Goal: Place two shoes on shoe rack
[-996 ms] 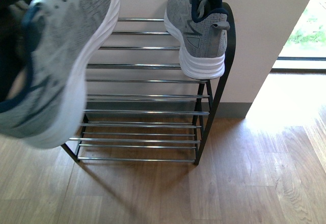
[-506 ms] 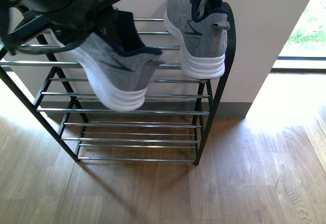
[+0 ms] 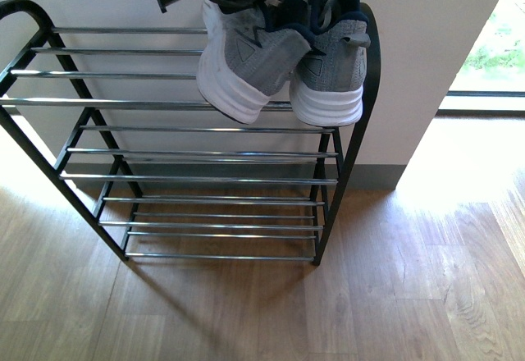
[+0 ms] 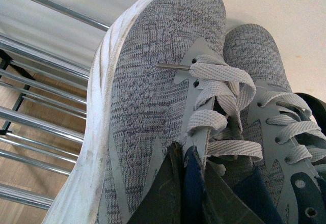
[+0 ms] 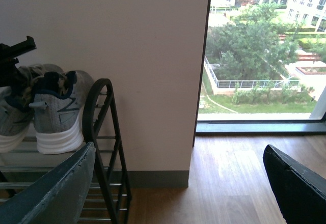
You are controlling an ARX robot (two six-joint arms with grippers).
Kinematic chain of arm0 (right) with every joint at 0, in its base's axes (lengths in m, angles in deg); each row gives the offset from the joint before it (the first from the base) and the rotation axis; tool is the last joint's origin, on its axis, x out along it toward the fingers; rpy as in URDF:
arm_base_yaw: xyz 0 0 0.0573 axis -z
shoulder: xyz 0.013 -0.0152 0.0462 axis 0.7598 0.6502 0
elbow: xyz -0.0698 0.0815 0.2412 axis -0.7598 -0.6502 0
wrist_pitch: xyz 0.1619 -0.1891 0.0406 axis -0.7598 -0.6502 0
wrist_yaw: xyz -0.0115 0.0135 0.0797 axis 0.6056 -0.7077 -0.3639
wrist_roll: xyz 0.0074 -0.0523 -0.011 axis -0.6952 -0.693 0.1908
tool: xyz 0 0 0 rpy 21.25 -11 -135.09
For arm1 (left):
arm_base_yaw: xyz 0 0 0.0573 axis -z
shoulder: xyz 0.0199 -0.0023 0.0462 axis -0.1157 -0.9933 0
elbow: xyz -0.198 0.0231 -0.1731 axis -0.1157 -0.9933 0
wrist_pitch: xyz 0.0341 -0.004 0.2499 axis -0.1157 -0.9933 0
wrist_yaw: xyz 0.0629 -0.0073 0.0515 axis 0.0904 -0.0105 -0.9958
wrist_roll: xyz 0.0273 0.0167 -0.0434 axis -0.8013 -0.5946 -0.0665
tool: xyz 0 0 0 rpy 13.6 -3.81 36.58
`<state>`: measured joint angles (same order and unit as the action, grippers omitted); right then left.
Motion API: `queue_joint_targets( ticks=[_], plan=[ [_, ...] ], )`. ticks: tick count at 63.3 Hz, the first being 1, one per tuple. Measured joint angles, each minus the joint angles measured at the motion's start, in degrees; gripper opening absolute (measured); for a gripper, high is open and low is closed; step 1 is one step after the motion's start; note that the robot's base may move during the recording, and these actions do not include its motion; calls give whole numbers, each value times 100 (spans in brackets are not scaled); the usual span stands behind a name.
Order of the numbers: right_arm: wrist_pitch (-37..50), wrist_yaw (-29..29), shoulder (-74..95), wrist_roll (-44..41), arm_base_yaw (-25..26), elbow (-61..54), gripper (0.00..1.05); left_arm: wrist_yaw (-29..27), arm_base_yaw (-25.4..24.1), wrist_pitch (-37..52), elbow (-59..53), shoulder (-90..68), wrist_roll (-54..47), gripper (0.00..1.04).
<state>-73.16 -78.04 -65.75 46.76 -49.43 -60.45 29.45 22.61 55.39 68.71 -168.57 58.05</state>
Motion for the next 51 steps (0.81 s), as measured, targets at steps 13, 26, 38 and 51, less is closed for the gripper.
queue_joint_targets(
  ticks=[13, 26, 38, 51],
  plan=[
    [0, 0, 0, -2, 0, 0, 96, 107, -37, 295, -494, 223, -26, 2],
    [0, 0, 0, 0, 0, 0, 96, 85, -146, 455, -1034, 527, -160, 2],
    [0, 0, 0, -2, 0, 0, 96, 203, -229, 483, -1106, 588, -369, 2],
    [0, 0, 0, -2, 0, 0, 96, 319, -236, 511, -1102, 599, -688, 2]
  ],
)
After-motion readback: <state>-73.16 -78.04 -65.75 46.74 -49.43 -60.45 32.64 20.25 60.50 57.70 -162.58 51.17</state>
